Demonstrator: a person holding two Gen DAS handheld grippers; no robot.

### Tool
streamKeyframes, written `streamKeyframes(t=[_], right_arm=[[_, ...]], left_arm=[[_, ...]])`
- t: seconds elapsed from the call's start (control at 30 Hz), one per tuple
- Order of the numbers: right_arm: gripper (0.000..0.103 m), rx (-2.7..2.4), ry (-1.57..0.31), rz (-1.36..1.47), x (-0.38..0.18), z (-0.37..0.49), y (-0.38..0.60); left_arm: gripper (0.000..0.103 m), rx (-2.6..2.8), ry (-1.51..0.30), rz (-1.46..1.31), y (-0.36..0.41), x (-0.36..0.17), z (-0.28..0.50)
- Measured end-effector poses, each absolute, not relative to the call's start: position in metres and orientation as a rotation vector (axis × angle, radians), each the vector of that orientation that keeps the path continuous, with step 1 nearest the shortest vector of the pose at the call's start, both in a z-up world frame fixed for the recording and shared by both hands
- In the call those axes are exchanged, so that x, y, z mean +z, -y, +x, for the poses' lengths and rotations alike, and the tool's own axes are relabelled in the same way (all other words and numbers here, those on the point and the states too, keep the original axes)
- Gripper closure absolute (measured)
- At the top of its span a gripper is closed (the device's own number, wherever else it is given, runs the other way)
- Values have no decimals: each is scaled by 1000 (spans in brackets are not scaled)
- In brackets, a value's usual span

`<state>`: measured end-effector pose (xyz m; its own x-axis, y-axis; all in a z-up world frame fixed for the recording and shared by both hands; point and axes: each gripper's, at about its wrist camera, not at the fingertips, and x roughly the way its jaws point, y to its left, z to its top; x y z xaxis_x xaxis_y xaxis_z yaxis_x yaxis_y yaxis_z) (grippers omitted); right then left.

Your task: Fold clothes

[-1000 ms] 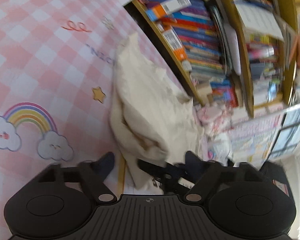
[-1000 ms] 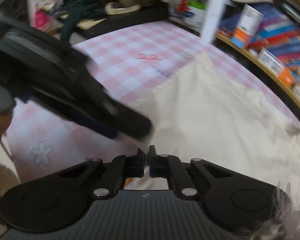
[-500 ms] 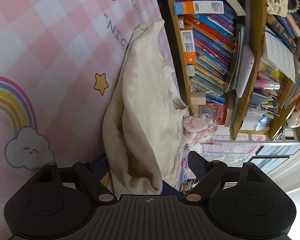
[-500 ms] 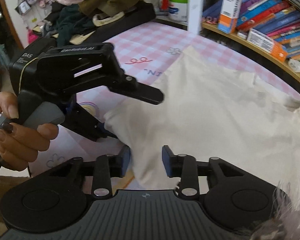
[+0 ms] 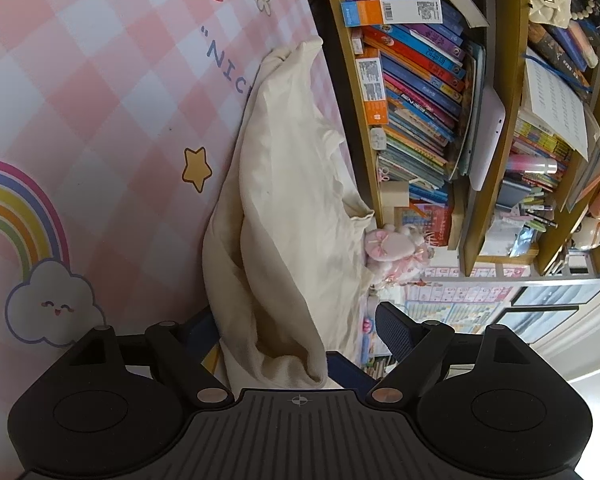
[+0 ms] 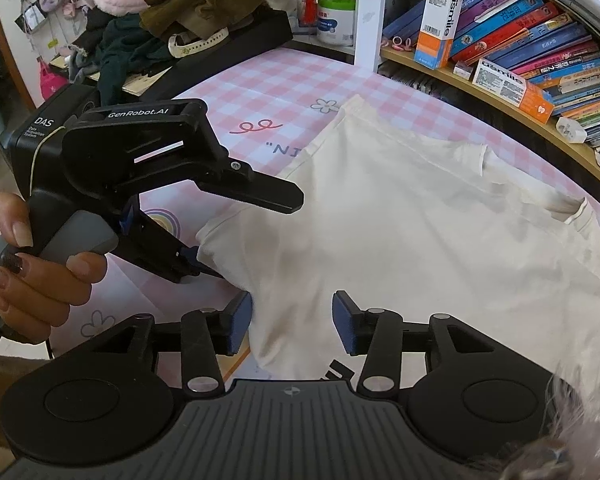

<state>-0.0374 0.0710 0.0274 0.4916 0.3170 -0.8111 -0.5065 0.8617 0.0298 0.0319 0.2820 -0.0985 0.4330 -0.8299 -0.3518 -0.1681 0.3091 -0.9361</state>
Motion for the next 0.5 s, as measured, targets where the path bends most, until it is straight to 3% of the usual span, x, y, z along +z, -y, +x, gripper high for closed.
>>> streamKeyframes(t=[0.33, 0.43, 0.47, 0.5], right_arm=[[48, 502, -930, 19, 54, -16, -29], [45, 401, -940, 67, 60, 6, -15], [42, 362, -947, 63, 60, 14, -14], [41, 323, -958, 52, 60, 25, -14]], left_arm=[[25, -529, -1099, -1155, -280, -102, 32], [47, -495, -1126, -1147, -281, -106, 31], [68, -483, -1135, -1144, -281, -108, 31], [82, -472, -1144, -1141, -282, -109, 31]])
